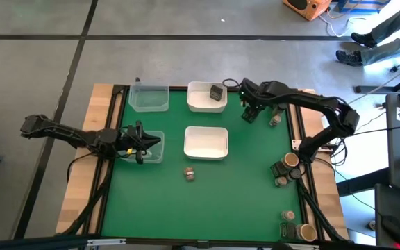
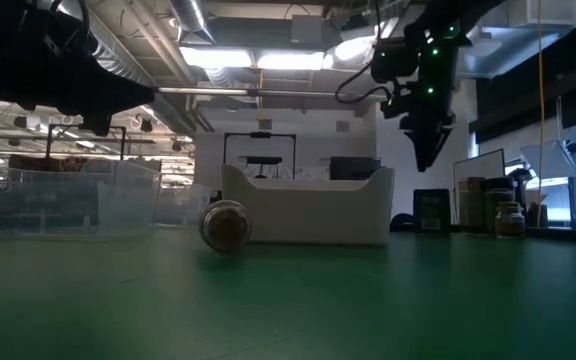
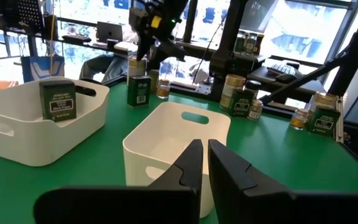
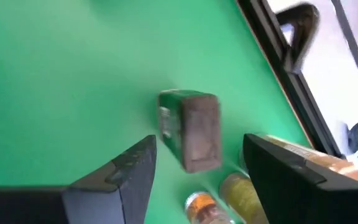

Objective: Sort spices by type
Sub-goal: Put the top black seasoning can into the top white bin

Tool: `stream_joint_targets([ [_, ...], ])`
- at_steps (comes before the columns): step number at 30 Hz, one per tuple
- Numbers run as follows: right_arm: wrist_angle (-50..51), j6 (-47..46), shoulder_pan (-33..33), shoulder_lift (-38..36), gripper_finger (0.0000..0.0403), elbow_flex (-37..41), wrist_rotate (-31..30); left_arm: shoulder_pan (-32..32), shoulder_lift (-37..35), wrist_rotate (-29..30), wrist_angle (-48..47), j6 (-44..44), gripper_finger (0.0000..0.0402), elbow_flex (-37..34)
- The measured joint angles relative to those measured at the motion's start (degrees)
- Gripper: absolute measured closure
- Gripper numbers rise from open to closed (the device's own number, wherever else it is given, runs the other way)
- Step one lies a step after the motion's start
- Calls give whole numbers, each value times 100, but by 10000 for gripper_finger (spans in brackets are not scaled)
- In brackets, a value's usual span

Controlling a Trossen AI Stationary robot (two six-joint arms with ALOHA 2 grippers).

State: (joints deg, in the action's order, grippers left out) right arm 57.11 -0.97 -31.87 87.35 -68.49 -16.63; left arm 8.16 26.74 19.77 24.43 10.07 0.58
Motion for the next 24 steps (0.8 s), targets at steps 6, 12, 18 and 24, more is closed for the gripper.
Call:
stream_joint_targets([
  [6,-283,381,-447,2,165,274,496,0,0,0,2,-9,386,0],
  [12,-456,465,-653,2,165,742,890,-2,0,0,11,-87,386,0],
  [18,-1152,570,-646,2,165,1213,828,0,0,0,17,-131,386,0],
  [24,-1510,599,-642,2,176,1462,829,-1,-1,0,19,-130,386,0],
])
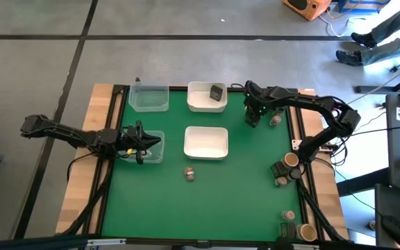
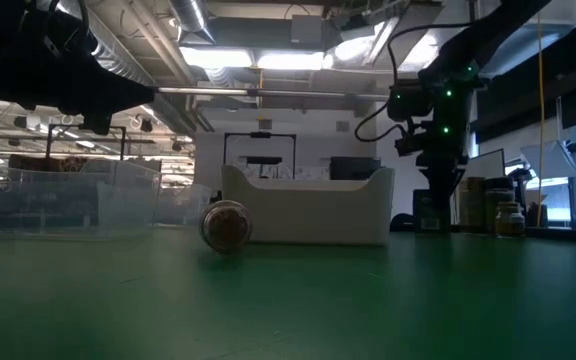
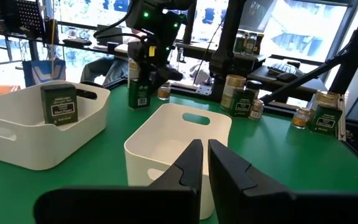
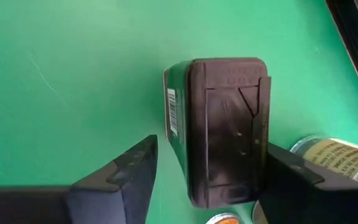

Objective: Sort spices by type
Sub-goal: Put the top black seasoning can into the top white bin

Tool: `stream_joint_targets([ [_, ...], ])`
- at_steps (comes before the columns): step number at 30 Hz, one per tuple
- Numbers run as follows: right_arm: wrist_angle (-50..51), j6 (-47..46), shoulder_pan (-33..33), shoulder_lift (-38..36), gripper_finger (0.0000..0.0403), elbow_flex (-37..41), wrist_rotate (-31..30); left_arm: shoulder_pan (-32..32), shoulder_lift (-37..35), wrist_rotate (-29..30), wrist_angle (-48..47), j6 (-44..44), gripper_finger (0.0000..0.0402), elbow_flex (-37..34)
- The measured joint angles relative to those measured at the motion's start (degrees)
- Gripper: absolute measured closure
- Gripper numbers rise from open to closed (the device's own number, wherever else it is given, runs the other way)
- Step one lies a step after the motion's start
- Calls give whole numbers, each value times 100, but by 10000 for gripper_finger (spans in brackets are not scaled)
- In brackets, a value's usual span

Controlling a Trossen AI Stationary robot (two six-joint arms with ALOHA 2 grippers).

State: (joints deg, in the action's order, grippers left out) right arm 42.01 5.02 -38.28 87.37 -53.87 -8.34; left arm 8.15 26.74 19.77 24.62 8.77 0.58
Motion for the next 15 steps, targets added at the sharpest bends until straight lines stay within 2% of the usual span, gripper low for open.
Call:
stream_joint_targets([
  [7,-43,3,2,0,271,40,11,1,1,0,0,1,386,0],
  [15,338,153,253,0,275,-519,-147,1,-1,0,0,1,386,0],
])
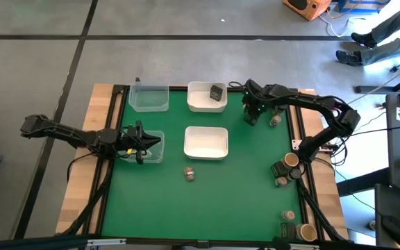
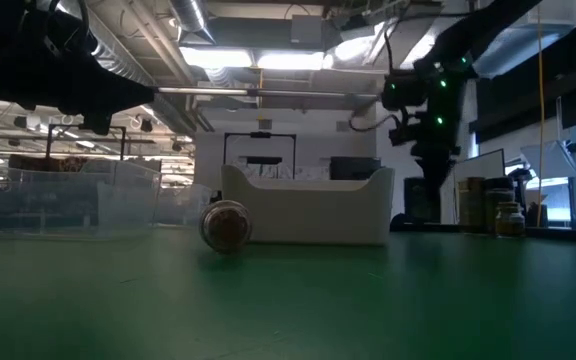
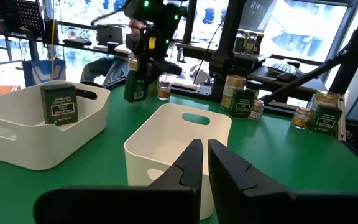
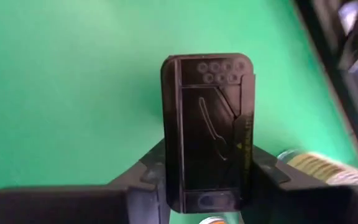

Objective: Sort spices by type
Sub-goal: Put the top black seasoning can into the top white bin

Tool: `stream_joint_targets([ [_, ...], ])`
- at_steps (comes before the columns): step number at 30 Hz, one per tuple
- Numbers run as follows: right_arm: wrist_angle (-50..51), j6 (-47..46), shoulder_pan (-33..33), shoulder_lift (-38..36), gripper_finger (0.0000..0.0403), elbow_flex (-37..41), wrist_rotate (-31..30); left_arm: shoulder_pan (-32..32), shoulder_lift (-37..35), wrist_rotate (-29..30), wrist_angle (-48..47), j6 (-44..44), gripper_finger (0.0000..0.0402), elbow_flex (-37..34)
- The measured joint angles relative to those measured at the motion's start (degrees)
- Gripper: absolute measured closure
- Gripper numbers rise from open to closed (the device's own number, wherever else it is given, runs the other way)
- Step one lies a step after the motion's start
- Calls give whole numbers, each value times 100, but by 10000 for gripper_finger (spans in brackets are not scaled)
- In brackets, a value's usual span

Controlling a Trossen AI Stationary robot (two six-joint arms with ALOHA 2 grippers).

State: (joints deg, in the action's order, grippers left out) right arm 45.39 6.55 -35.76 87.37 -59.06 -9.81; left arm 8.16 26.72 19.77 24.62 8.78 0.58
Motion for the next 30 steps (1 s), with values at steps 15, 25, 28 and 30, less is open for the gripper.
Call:
stream_joint_targets([
  [15,-1188,98,969,-4,271,-1336,114,0,1,0,2,20,386,0],
  [25,-2619,114,1061,572,272,-1337,259,0,2,0,31,22,386,0],
  [28,-2609,192,1050,863,271,-1497,190,0,2,0,20,20,386,0],
  [30,-2490,259,1050,1073,271,-1715,146,0,2,-1,-2,20,386,0],
])
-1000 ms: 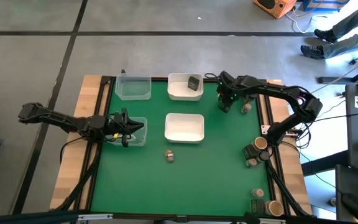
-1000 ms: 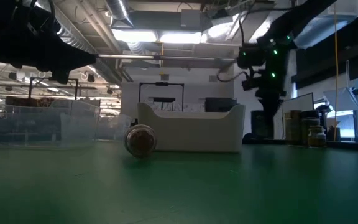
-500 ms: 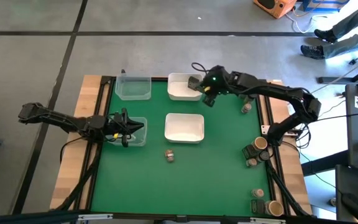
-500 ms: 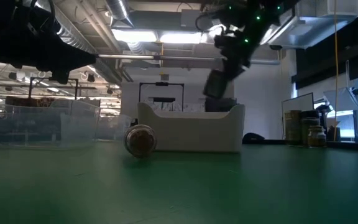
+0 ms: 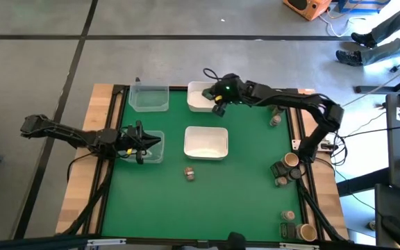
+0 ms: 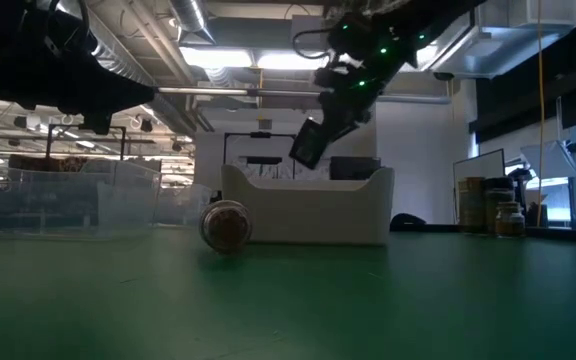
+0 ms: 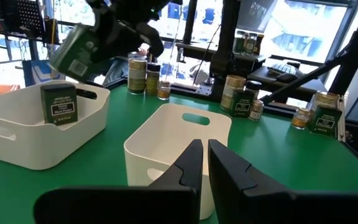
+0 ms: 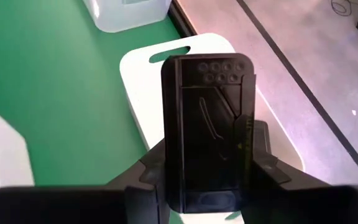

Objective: Sort spices by type
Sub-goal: Put the top black seasoning can into the top white bin

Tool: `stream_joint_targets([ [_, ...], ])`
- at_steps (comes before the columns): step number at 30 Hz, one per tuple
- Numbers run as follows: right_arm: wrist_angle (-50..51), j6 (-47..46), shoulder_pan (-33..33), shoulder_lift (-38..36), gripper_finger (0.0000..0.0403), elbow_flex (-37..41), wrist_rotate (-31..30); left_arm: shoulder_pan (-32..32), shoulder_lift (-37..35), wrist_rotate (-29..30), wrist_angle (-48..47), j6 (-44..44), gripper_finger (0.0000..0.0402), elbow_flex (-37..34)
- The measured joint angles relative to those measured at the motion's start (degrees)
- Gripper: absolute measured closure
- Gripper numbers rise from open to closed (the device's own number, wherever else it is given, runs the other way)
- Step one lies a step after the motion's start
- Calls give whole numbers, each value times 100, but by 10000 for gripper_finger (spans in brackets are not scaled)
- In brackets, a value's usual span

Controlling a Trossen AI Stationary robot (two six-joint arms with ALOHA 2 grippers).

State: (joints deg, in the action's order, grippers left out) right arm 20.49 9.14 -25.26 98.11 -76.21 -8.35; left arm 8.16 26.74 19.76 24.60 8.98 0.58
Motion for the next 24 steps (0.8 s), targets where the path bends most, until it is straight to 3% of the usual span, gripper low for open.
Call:
stream_joint_targets([
  [10,1398,16,-258,1097,270,-1439,-60,0,0,0,-18,-16,386,0],
  [24,1879,16,-568,1762,270,-1507,240,0,85,-1,-82,-10,386,0],
])
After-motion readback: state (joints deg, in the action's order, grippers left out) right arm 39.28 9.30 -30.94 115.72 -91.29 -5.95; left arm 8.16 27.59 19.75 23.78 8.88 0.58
